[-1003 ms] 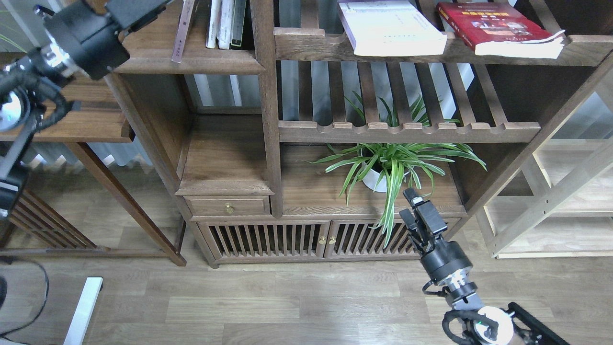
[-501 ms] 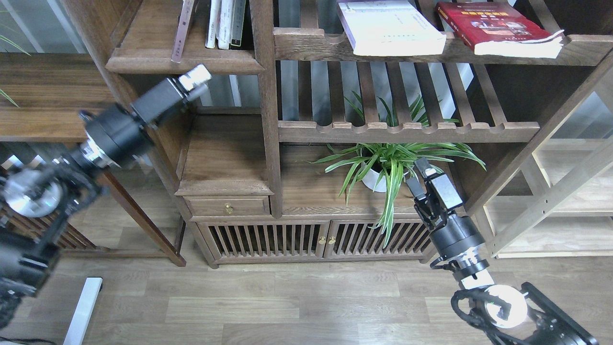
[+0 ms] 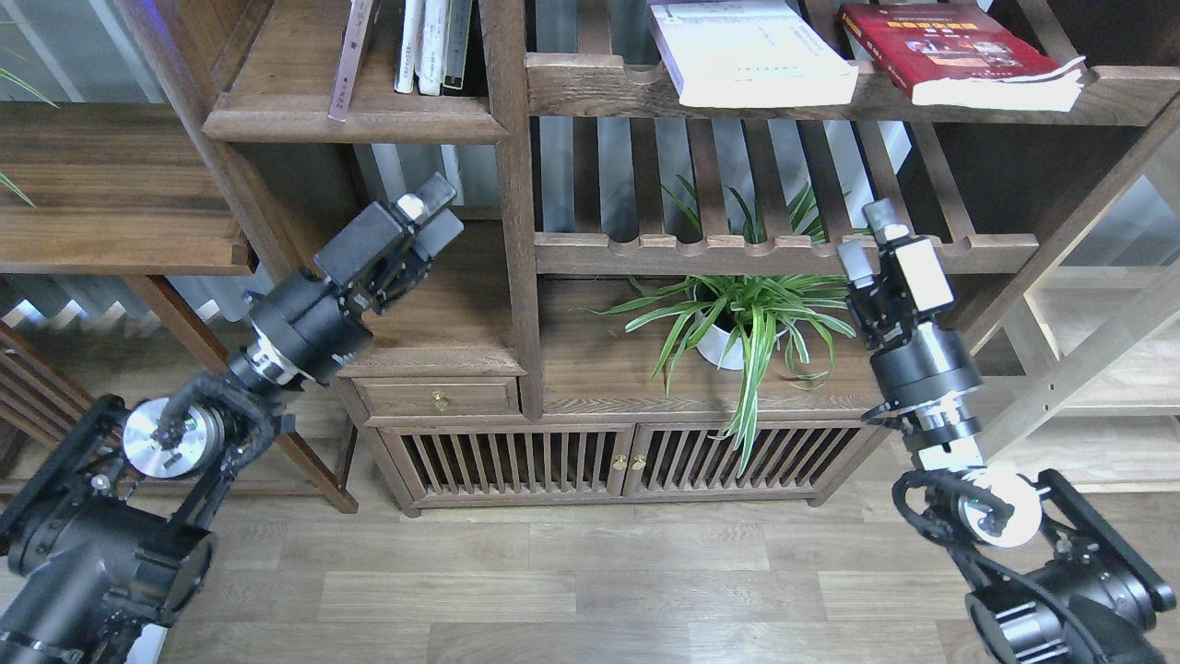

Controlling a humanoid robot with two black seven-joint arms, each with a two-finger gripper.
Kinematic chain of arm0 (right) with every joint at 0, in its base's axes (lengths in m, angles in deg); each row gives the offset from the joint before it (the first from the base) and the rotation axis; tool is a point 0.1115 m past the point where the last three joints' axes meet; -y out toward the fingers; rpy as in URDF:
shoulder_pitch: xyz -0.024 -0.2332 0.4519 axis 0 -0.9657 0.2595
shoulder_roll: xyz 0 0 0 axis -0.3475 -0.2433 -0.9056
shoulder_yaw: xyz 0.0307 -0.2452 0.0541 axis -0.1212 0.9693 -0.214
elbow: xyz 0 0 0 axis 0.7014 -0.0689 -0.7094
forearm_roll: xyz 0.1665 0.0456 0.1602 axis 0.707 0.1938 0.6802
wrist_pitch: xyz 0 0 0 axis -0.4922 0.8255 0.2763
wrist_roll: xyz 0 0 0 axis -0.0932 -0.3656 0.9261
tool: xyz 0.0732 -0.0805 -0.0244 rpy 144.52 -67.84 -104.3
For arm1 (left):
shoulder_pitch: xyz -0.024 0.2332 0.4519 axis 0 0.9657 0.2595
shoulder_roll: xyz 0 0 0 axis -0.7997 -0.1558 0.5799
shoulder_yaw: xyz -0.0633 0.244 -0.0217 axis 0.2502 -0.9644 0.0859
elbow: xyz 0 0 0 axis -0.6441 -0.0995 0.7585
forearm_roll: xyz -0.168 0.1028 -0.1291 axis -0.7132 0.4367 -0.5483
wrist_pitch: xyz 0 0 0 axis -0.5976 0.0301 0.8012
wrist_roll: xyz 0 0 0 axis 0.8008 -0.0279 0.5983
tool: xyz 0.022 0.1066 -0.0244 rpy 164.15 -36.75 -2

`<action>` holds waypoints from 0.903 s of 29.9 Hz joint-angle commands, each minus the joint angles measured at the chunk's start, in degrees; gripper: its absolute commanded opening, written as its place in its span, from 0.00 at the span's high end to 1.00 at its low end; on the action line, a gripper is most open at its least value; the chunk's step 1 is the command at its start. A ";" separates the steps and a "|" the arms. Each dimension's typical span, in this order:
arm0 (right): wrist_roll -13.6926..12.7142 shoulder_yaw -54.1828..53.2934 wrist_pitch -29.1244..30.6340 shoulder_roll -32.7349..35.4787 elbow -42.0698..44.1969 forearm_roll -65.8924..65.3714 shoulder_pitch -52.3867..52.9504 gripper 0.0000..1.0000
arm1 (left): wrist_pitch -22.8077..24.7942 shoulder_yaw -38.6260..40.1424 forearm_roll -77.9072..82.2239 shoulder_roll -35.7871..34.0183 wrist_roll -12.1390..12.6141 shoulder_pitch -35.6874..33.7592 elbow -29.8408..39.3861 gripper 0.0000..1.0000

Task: Organize books on shelf
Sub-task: 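Withdraw the left gripper and raise the right gripper toward the top shelf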

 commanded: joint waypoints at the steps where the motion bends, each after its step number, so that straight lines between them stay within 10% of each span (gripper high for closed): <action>1: -0.19 -1.81 0.00 1.77 0.00 0.08 0.05 0.01 | 0.00 0.10 0.29 0.01 0.00 0.34 -0.42 0.01; 27: -0.36 -5.06 -13.23 5.12 0.78 7.46 10.33 0.03 | 0.00 1.15 0.56 -0.61 0.00 0.25 -1.57 0.01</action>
